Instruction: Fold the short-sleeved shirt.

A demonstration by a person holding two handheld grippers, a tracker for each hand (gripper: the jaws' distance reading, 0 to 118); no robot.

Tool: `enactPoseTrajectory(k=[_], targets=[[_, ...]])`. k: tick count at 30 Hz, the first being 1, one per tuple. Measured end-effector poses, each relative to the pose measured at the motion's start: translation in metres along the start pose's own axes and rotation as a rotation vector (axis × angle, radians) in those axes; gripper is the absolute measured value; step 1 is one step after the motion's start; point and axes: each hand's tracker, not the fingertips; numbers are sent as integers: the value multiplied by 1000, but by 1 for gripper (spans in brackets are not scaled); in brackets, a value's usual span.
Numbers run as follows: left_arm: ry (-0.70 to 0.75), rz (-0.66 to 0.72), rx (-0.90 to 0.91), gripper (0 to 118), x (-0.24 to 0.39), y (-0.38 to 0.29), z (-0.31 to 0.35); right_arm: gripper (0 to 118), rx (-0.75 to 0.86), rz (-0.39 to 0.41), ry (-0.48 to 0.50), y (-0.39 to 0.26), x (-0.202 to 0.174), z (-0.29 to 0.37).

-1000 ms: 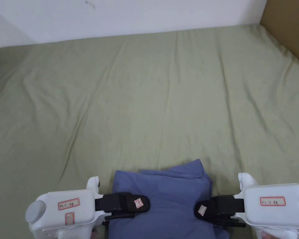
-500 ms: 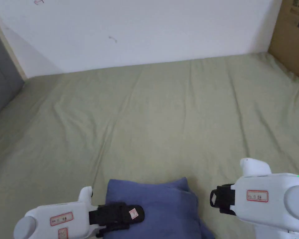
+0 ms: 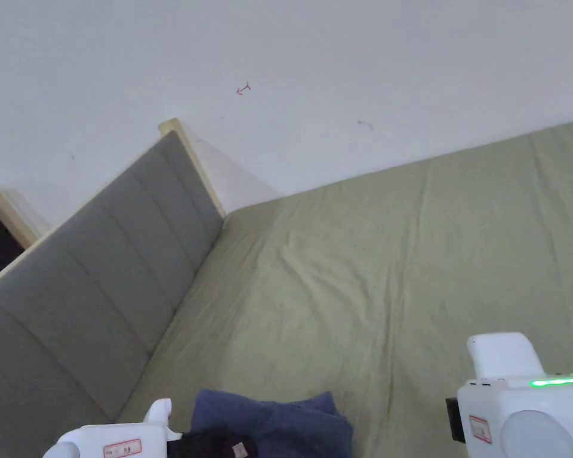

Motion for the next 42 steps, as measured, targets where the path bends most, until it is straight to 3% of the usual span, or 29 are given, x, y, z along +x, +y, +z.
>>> enactPoseTrajectory(k=[8,10,11,12,13,14,19,21,23,24,25,27,33,40,42], targets=[[304,-158,-43,21,-18,24,19,0,18,-30,-128,-2,-51,-27],[390,-213,-41,37,-18,24,14,0,13,-25,-133,-2,-52,-29],[441,-229,-32,54,-18,23,11,0,6,-24,-131,-3,-51,-30],[479,-233,-26,87,-18,21,10,0,-3,-23,-130,-3,-50,-32],[521,-220,-18,110,-20,20,7,0,-15,-20,-140,-4,-48,-32],[556,-208,8,118,-21,19,8,0,-20,-20,-145,-5,-46,-33],[800,-212,153,118,-6,5,14,0,-16,-10,-182,-9,-34,-32],[868,-274,159,118,9,-7,13,0,-16,-17,-185,-10,-29,-30],[903,-350,160,114,28,-18,10,0,-18,-18,-182,-10,-26,-27],[891,-384,156,100,38,-25,8,0,-17,-13,-184,-10,-25,-25],[883,-415,157,75,49,-31,6,0,-15,-10,-182,-10,-24,-22],[876,-432,158,0,73,-42,-6,0,-11,-10,-161,-9,-17,-14],[683,-345,225,0,154,-75,-64,0,7,-12,-66,-5,29,18],[506,-414,341,0,298,-119,-149,0,96,-36,-161,6,136,72],[514,-427,360,0,337,-130,-165,0,136,-53,-200,8,171,92]])
